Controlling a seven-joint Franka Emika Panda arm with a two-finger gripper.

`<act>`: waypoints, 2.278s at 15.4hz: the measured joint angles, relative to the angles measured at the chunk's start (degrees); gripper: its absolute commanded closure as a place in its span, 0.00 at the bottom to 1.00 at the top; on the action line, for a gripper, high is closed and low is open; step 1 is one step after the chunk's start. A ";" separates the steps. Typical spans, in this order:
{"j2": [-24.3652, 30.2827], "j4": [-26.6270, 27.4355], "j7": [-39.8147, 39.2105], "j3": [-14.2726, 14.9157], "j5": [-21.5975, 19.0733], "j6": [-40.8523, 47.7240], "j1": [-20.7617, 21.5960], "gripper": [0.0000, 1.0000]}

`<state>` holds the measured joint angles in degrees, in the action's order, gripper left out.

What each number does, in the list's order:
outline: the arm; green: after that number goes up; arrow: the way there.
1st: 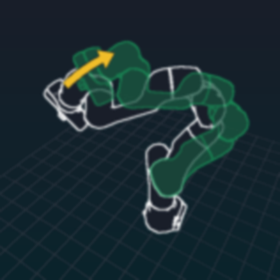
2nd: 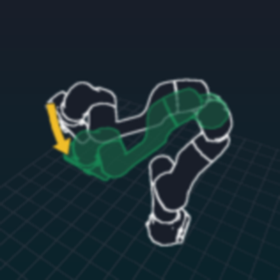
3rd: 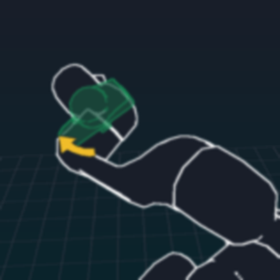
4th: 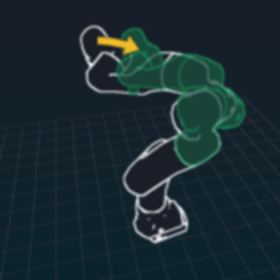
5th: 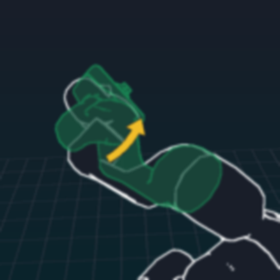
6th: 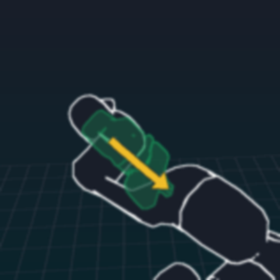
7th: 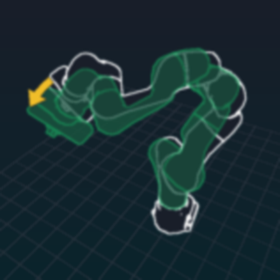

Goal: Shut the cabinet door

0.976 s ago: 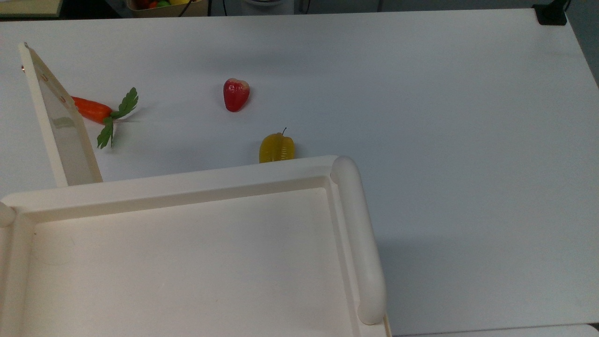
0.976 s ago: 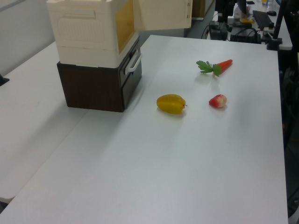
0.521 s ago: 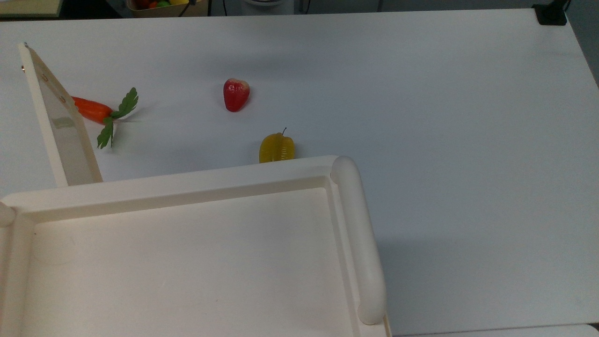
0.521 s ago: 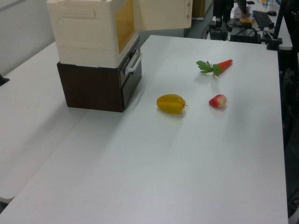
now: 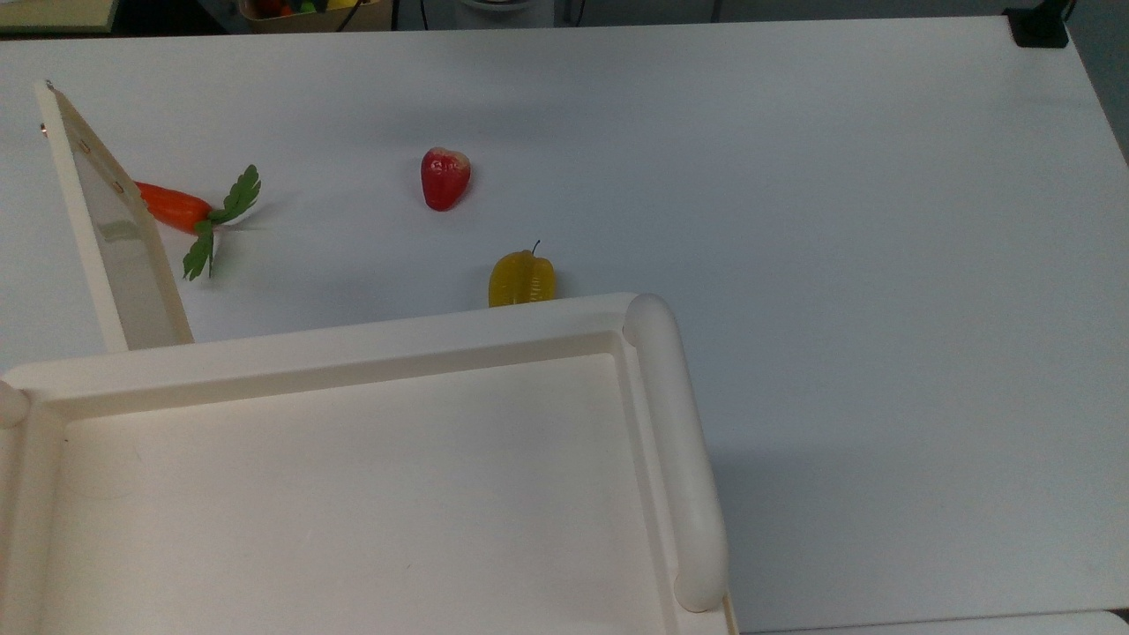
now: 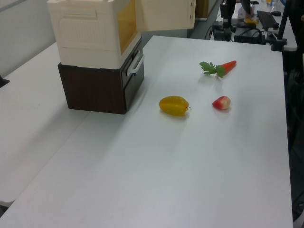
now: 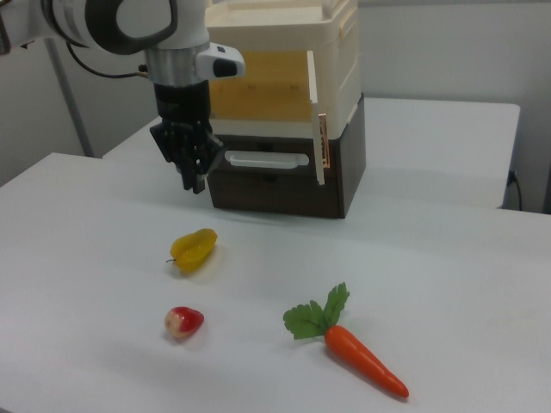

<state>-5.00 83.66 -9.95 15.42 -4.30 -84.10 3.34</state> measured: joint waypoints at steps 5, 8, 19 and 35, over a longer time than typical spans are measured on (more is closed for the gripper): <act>-0.20 -0.10 -2.89 0.09 -0.03 -5.56 -2.14 1.00; -0.86 -0.07 -4.16 0.13 -0.07 -10.27 -5.02 1.00; -4.44 0.20 -3.70 0.26 -7.07 -29.04 -15.52 1.00; -11.45 -0.18 6.70 -0.80 -22.74 -51.99 -12.67 0.90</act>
<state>-16.46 83.48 -3.25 14.62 -27.04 -136.09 -9.33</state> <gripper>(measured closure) 0.903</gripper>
